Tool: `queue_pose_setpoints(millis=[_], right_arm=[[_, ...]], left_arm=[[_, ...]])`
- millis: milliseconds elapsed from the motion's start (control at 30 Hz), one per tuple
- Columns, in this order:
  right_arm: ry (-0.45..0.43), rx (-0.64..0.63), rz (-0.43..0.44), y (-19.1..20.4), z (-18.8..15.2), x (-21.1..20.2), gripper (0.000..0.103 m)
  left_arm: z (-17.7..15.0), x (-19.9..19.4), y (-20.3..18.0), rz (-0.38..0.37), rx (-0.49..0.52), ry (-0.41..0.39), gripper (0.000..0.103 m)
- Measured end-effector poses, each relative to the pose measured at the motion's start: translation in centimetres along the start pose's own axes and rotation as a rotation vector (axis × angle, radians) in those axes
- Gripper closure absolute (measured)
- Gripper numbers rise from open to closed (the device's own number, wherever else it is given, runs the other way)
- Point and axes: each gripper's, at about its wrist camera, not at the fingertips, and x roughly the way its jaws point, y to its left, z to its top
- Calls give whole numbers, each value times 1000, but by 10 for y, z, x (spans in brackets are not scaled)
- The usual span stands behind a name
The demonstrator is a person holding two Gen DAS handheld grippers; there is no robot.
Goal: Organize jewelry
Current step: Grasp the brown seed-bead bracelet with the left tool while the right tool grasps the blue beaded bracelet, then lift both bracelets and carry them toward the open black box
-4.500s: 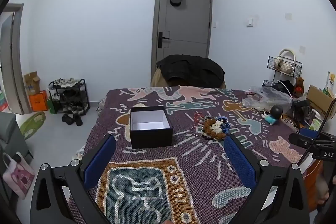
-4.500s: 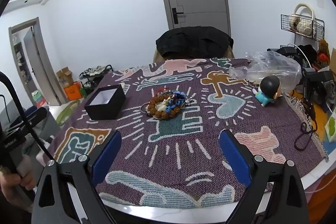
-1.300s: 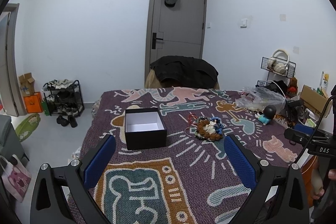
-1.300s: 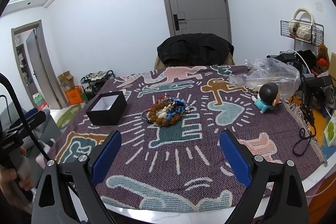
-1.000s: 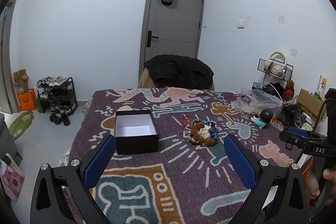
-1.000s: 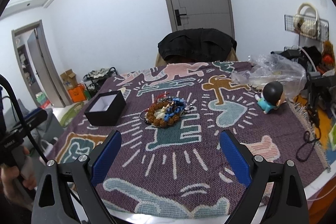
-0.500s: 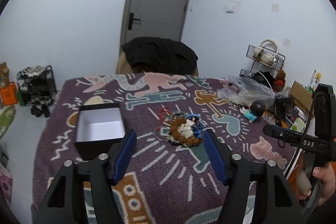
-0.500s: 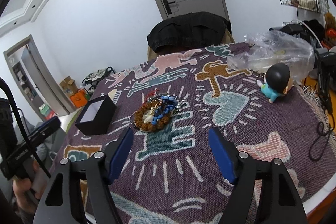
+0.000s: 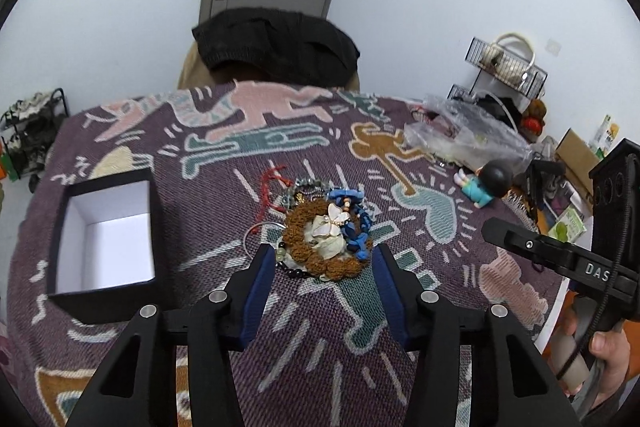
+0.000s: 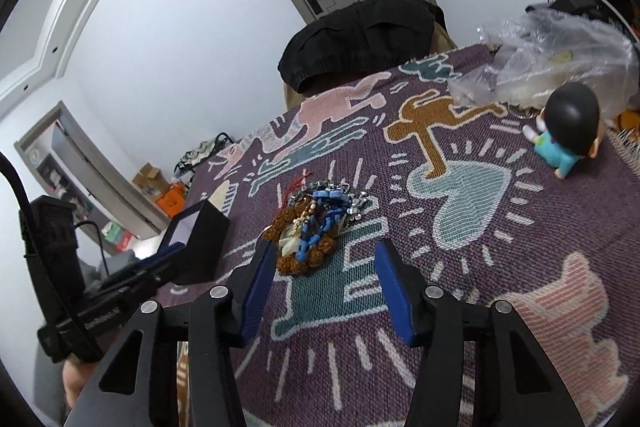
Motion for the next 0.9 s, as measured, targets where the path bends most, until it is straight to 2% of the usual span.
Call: queue_pose_setpoints(millis=[67, 133, 367, 500, 600, 900], right_arm=[[6, 16, 7, -4, 2, 6, 54], [18, 41, 24, -8, 4, 16, 58], [39, 93, 37, -20, 7, 38, 58], [52, 119, 45, -27, 9, 48, 63], [61, 147, 54, -33, 11, 55, 66], [102, 198, 100, -35, 18, 79, 66]], left_arm=[[3, 13, 2, -5, -15, 32, 61], [6, 25, 6, -11, -37, 60, 62], [14, 61, 16, -11, -94, 124, 63], [18, 79, 19, -4, -117, 159, 70], [20, 86, 20, 11, -124, 173, 70], [22, 103, 28, 57, -143, 218, 70]])
